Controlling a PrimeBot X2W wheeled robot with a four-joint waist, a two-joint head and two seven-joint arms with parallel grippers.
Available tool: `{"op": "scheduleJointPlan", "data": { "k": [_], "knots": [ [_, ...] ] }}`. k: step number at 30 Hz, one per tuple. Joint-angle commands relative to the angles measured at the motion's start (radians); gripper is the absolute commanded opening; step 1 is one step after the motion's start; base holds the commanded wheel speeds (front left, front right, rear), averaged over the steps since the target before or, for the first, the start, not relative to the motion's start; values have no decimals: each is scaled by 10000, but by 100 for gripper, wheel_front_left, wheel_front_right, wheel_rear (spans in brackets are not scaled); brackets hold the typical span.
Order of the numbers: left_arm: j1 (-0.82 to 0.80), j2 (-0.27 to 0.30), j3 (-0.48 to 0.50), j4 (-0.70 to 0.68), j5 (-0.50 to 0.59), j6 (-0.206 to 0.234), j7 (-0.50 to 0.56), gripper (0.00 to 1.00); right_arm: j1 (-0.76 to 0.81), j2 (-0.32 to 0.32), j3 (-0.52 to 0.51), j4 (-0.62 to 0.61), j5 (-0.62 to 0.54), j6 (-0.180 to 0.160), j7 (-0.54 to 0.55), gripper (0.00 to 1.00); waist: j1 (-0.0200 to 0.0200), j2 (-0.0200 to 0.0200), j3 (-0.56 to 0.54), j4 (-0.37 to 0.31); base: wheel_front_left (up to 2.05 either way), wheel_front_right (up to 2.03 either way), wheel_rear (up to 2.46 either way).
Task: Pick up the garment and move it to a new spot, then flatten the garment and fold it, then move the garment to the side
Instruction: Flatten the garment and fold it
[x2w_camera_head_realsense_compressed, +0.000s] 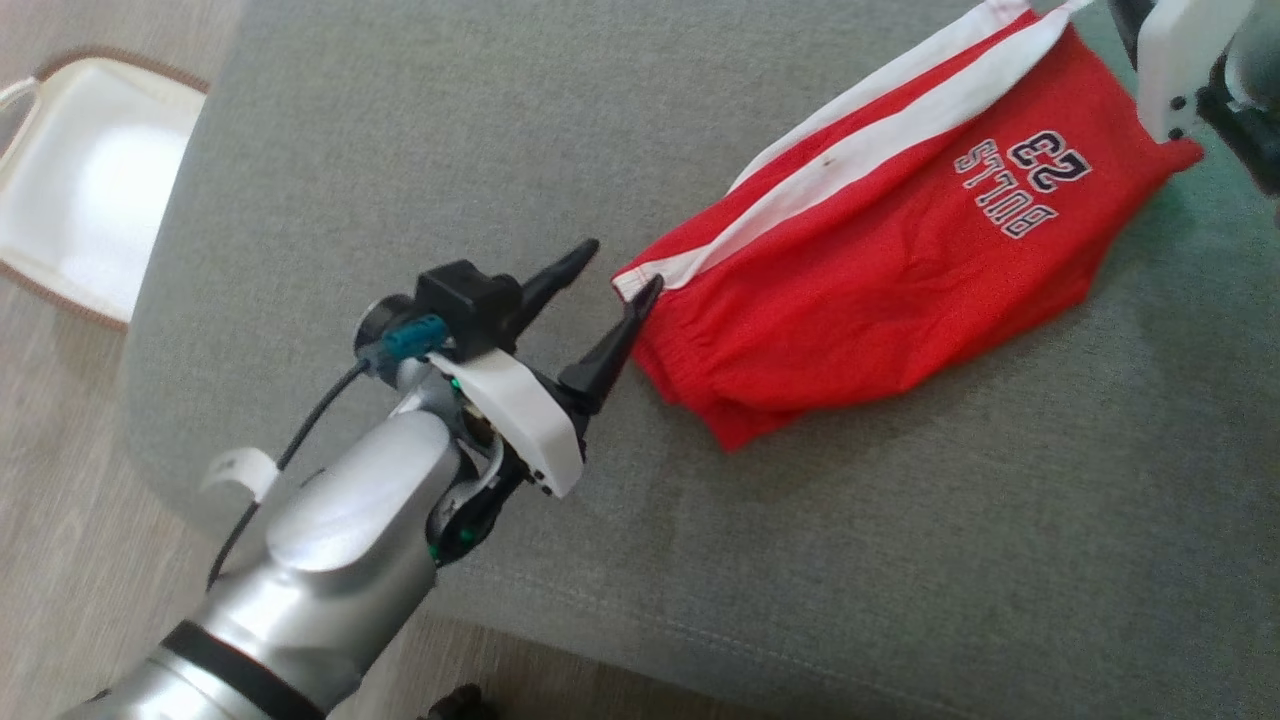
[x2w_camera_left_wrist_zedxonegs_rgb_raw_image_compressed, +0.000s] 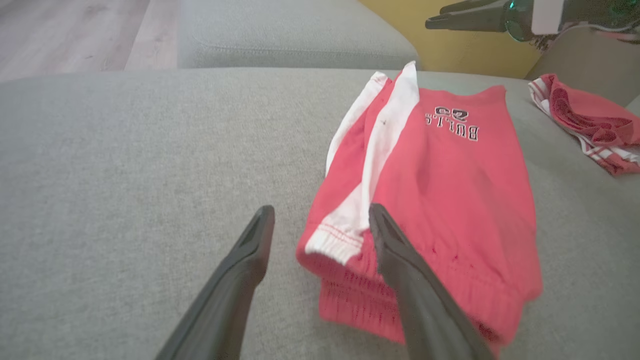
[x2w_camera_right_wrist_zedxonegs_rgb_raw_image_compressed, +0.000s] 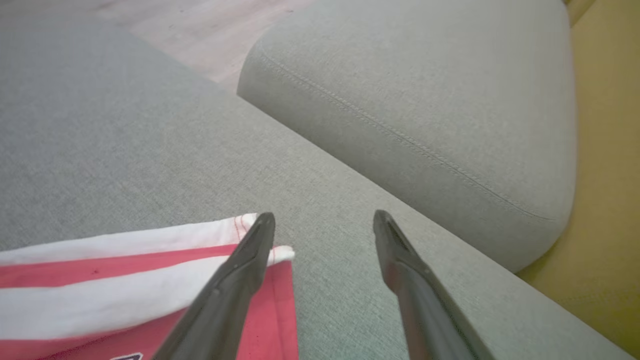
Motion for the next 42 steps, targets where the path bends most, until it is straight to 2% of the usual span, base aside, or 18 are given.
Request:
{"op": "scheduleJointPlan", "data": {
  "k": [1,11,12,17,23,28,32,38,42],
  "knots": [
    [-257,281,560,-185,117,83,-118,100,-44,217,-184,-94,95,23,-432,100,0,0,-220,-209,0,0,0],
    [292,707,1670,-447,264,518,-121,100,893,740,-1078,10,780,23,-2986,100,0,0,-1344,-1152,0,0,0],
    [292,707,1670,-447,264,518,-121,100,893,740,-1078,10,780,23,-2986,100,0,0,-1344,-1152,0,0,0],
    [773,866,2429,-818,154,889,-121,100,1751,1020,-1540,-378,1150,23,-4026,100,0,0,-1943,-1676,0,0,0],
    [1695,834,3779,-1576,73,1432,-121,100,3078,1232,-2177,-1305,1112,23,-4797,100,0,0,-2636,-2232,0,0,0],
    [2642,696,4925,-2308,478,1726,-121,100,4427,1467,-3113,-2438,410,23,-4960,100,0,0,-3028,-2654,0,0,0],
    [3513,463,5632,-2711,1041,1899,-122,100,5804,1918,-4378,-3613,-359,23,-4979,100,0,0,-3339,-2984,0,0,0],
    [4609,12,6165,-3073,1977,1715,-122,100,7876,2783,-5941,-4836,-1642,23,-4982,100,0,0,-3672,-3356,0,0,0],
    [5173,-382,6455,-3181,2533,1538,-122,100,8943,3358,-6490,-5582,-2530,23,-4876,100,0,0,-3881,-3536,0,0,0]
  ]
}}
